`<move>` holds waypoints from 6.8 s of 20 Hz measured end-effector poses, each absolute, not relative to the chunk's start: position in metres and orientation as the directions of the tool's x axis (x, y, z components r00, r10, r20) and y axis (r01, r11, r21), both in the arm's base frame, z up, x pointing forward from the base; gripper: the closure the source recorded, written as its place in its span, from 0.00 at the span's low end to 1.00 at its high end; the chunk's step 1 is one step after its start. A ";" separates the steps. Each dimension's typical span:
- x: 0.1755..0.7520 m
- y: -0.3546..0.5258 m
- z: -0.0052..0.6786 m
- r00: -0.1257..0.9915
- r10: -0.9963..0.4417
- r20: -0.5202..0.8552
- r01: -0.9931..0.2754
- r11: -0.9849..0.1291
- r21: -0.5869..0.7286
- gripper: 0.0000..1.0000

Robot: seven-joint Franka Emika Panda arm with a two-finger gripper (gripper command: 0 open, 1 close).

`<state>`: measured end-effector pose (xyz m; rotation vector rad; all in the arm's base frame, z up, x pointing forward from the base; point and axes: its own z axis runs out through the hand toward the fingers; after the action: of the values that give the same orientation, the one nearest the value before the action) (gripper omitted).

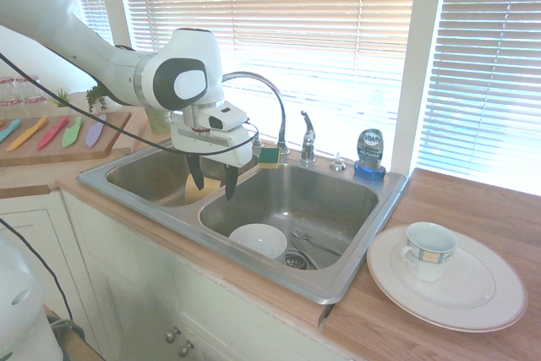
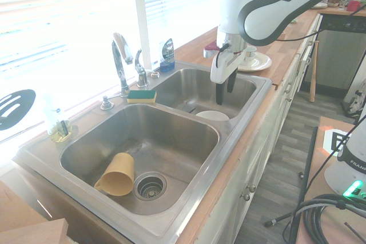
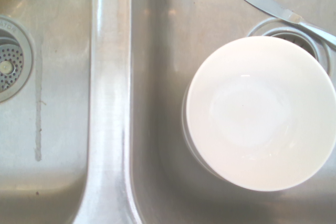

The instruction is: Turn off the faucet

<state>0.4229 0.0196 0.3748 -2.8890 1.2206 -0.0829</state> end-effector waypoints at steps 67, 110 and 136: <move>0.727 0.001 0.449 0.530 -0.697 0.483 -0.600 -0.711 -0.367 1.00; 0.675 -0.018 0.412 0.595 -0.783 0.183 -0.777 -0.618 -0.117 1.00; 0.540 -0.007 0.388 0.622 -0.781 0.049 -0.782 -0.623 -0.005 0.00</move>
<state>0.5403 -0.0066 0.3881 -2.8446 1.3704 -0.0728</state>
